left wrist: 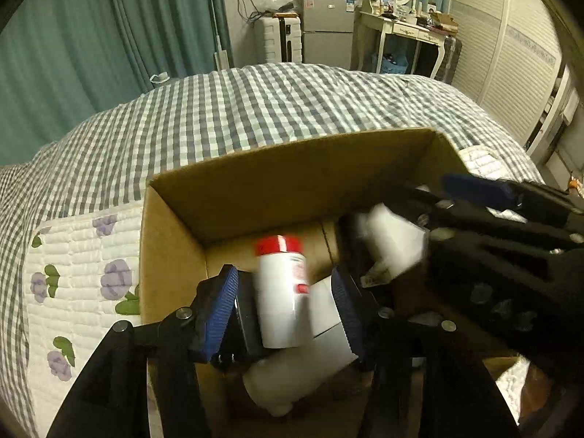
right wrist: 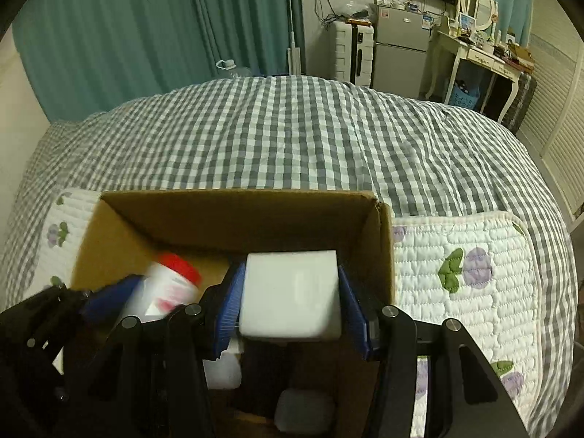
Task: Organize rigid objects
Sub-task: 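Lower the bottle into the box and open the left tool while the right tool releases the pad, then withdraw both tools from the box and move toward the pink card case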
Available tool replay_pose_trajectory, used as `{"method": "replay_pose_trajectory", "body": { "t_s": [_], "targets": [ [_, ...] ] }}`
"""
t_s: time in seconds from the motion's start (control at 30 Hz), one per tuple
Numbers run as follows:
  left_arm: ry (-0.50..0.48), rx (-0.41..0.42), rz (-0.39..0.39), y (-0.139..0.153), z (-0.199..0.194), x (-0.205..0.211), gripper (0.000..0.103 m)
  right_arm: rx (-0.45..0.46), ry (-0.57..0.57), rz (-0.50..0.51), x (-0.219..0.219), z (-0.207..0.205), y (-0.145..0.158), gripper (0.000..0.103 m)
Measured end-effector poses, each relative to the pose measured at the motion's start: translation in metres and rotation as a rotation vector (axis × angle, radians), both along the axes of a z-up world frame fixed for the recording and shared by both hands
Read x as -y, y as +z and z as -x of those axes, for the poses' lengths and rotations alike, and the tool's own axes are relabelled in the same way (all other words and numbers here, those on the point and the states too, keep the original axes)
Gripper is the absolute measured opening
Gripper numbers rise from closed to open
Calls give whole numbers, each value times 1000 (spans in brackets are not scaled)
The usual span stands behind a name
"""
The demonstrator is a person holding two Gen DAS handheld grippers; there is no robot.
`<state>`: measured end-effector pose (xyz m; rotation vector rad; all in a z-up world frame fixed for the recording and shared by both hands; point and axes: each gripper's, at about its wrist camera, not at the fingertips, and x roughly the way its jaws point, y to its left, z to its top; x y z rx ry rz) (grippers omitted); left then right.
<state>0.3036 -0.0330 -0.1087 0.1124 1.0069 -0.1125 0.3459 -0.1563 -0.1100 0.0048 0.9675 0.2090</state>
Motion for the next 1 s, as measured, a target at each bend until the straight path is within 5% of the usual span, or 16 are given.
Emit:
{"method": "replay_pose_trajectory", "body": {
  "t_s": [0.1,0.23,0.47,0.7,0.83,1.0],
  "targets": [
    [20,12,-6,16,7,1,61,43,-24,3,7,12,22,72],
    [21,64,17,57,24,1,66,78,-40,11,18,27,56,73],
    [77,195,13,153,70,-9,70,223,-84,27,39,81,153,90],
    [78,295,31,226,138,-25,74,364,-99,41,53,164,241,99],
    [63,317,59,240,173,-37,75,435,-88,67,48,213,273,103],
    [49,345,26,230,213,-49,75,477,-51,112,26,254,272,103]
  ]
}}
